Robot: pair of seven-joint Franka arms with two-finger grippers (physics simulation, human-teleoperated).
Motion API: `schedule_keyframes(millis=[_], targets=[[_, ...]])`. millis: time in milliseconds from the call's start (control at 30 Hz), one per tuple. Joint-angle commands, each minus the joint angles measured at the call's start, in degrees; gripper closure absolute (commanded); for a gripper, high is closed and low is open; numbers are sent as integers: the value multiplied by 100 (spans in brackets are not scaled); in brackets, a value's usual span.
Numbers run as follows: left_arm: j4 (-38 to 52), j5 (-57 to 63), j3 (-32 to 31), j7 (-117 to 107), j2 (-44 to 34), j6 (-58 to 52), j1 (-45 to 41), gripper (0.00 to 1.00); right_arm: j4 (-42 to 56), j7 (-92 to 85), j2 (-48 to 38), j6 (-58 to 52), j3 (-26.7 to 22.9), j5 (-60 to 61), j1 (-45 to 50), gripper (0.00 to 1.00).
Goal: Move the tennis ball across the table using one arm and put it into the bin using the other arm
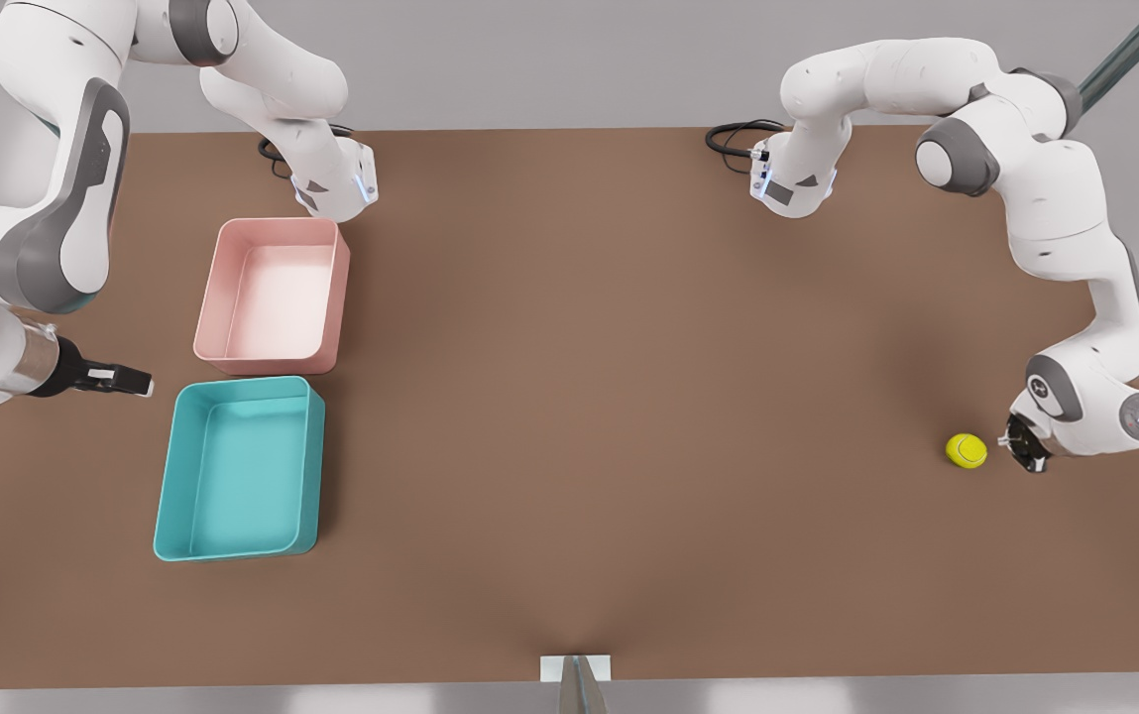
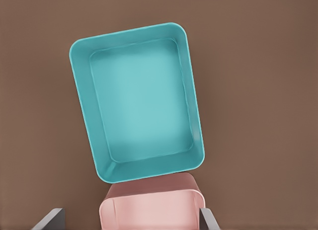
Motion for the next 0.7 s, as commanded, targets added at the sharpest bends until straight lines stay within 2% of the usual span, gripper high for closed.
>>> schedule_keyframes(millis=[0,233,300,333,367,400,433,467,567,600,633,667], targets=[[-24,-3,10,985,-8,107,2,79,3,44,-1,-2,-1,4,0,0],[-15,-3,2,396,-25,133,-156,79,3,-8,17,-2,-1,4,0,0],[-128,-12,-33,-718,-139,90,-542,79,3,0,17,-2,-1,4,0,0],[-401,-3,-586,-2484,-482,-15,-815,79,3,0,17,-2,-1,4,0,0],[-296,67,-1166,-5206,-825,-1182,-1070,79,3,0,17,-2,-1,4,0,0],[73,-213,-1536,-6539,-834,-2073,-1062,79,3,-8,17,-2,-1,4,0,0],[126,-1205,-1344,-6548,-738,-2160,-948,79,3,-8,25,-2,-1,4,0,0],[451,-2481,-965,-6504,-404,-2740,-693,79,3,0,17,-2,-1,4,0,0],[513,-163,-1097,-6836,-675,-2389,-1132,79,3,-8,17,-2,-1,4,0,0],[434,708,-1115,-7277,-1079,-2389,-1281,0,3,-8,25,-19,-1,4,0,0],[188,315,-931,-8249,-1615,-2301,-1299,0,12,-8,43,-37,-1,4,0,0],[126,-763,-624,-11038,-2229,-3123,-1509,0,12,0,61,-46,-1,4,9,0]])
